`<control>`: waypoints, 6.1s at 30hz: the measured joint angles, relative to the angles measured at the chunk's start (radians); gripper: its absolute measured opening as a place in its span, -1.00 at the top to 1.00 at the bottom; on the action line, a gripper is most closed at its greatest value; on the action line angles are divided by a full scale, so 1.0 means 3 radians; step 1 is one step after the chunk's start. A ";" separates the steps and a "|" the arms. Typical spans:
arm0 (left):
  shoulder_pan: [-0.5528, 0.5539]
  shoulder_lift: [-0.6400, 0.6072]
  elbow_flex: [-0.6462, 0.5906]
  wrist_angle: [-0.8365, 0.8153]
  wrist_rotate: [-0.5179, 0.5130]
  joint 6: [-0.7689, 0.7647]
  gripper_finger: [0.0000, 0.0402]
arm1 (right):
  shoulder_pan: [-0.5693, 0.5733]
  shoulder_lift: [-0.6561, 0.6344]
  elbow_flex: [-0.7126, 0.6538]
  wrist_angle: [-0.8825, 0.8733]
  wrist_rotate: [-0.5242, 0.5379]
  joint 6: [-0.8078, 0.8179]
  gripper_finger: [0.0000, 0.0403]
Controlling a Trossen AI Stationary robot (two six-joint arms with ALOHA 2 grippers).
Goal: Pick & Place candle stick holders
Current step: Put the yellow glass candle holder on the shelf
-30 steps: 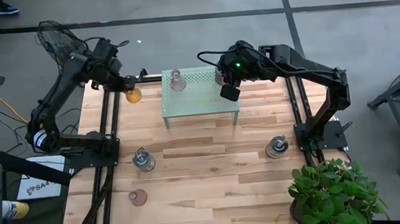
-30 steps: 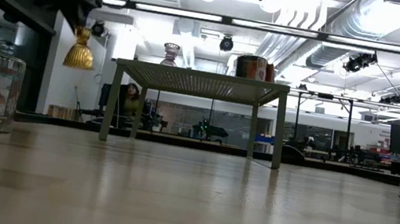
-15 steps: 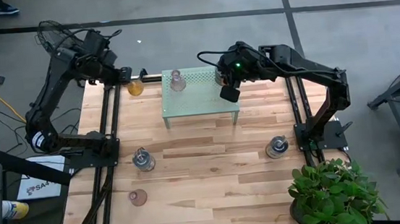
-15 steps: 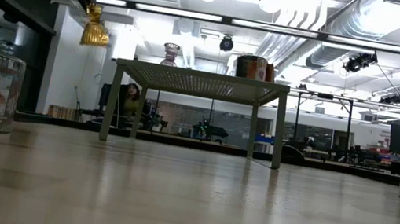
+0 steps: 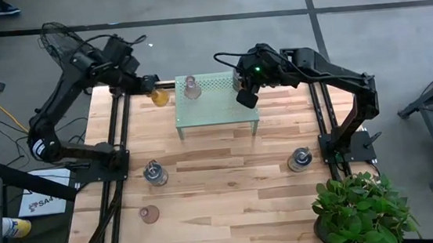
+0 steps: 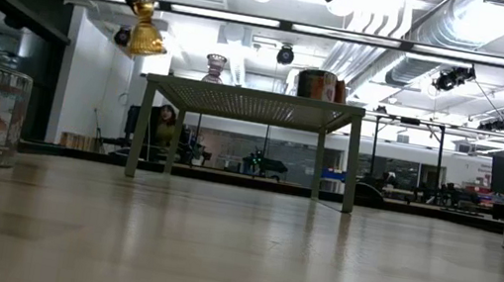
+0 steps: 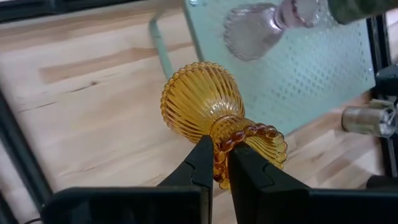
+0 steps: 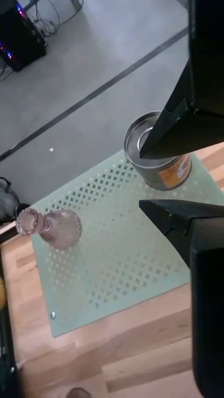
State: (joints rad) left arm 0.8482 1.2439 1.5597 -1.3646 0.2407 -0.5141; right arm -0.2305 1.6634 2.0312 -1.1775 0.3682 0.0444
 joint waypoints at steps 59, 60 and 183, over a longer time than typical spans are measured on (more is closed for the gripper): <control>-0.0755 0.1449 0.1083 -0.0263 -0.0056 -0.0192 0.90 | -0.0004 0.0000 0.0000 -0.0038 -0.0014 -0.0082 0.45; -0.0755 0.1449 0.1083 -0.0263 -0.0056 -0.0192 0.90 | -0.0004 0.0000 0.0000 -0.0038 -0.0014 -0.0082 0.45; -0.0537 0.1659 0.1072 -0.0079 -0.0108 -0.0010 0.62 | -0.0214 0.0000 0.0000 -0.0144 -0.0154 -0.0226 0.45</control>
State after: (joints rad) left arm 0.6872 1.7416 1.8812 -1.3883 0.2084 -0.5171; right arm -0.2947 1.6634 2.0312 -1.2206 0.3222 -0.0235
